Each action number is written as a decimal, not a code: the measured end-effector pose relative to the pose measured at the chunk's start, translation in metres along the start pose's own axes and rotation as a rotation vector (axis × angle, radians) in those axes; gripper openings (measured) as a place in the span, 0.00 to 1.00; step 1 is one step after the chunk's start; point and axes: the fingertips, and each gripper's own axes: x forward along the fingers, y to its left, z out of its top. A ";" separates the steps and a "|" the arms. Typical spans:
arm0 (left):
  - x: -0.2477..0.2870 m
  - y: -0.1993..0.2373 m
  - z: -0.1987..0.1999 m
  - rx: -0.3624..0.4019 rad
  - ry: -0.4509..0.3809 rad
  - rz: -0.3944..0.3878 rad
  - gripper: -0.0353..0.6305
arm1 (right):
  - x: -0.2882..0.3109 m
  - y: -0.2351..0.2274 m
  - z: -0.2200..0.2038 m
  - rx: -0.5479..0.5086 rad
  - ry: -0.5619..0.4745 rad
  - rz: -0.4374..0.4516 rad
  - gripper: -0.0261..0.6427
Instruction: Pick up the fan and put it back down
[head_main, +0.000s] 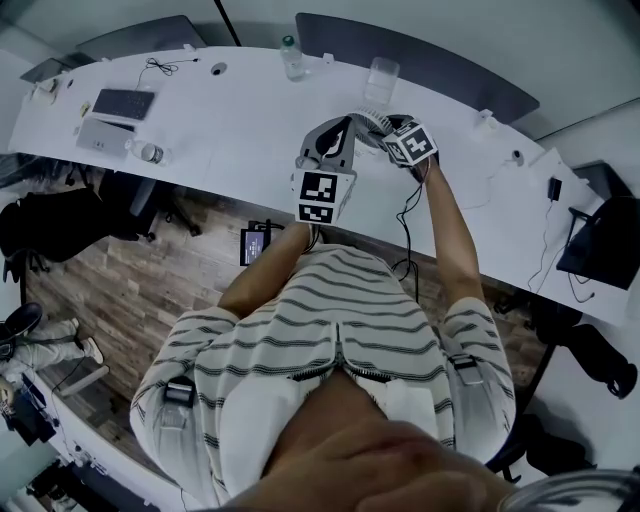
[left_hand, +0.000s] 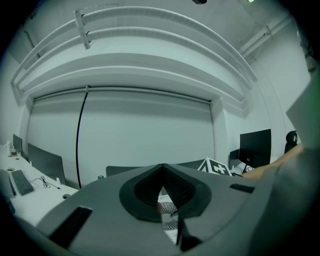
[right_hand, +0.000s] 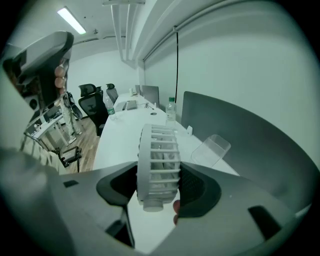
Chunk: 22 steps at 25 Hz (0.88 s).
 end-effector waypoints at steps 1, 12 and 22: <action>0.000 0.000 -0.001 -0.001 0.005 -0.002 0.06 | -0.004 0.002 0.004 0.011 -0.014 -0.012 0.39; 0.000 -0.008 -0.001 0.000 0.002 -0.009 0.06 | -0.051 0.012 0.040 0.128 -0.227 -0.151 0.39; 0.004 -0.014 0.001 0.009 -0.003 -0.013 0.06 | -0.090 0.011 0.056 0.224 -0.379 -0.310 0.39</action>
